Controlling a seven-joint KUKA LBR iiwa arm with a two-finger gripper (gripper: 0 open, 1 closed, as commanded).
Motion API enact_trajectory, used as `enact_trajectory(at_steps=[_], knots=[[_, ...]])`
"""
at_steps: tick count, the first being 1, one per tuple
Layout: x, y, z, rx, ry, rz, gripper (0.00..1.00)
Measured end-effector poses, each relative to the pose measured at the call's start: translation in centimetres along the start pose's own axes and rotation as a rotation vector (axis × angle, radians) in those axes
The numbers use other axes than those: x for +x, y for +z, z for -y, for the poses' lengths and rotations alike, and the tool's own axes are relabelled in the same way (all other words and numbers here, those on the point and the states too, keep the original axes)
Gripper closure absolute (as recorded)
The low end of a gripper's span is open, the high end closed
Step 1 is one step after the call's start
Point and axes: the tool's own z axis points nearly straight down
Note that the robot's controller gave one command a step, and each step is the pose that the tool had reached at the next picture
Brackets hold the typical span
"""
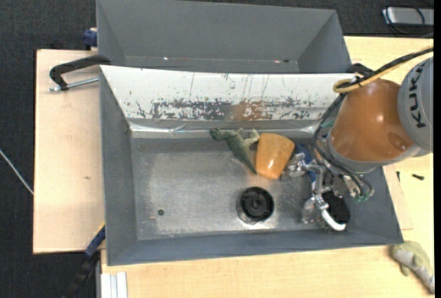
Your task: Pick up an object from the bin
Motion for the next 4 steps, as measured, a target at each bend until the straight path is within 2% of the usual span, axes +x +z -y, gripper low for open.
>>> enact_trajectory(at_steps=[1, 2, 3, 4], knots=[[-2.7, -0.2, -10.0, -0.001, 0.129, 0.005, 0.00], [-2.9, -0.3, -9.8, 0.001, 0.130, 0.016, 1.00], [-2.5, 0.0, -9.8, -0.001, 0.129, 0.000, 0.00], [-7.9, -1.6, -14.0, -0.004, 0.125, 0.004, 0.00]])
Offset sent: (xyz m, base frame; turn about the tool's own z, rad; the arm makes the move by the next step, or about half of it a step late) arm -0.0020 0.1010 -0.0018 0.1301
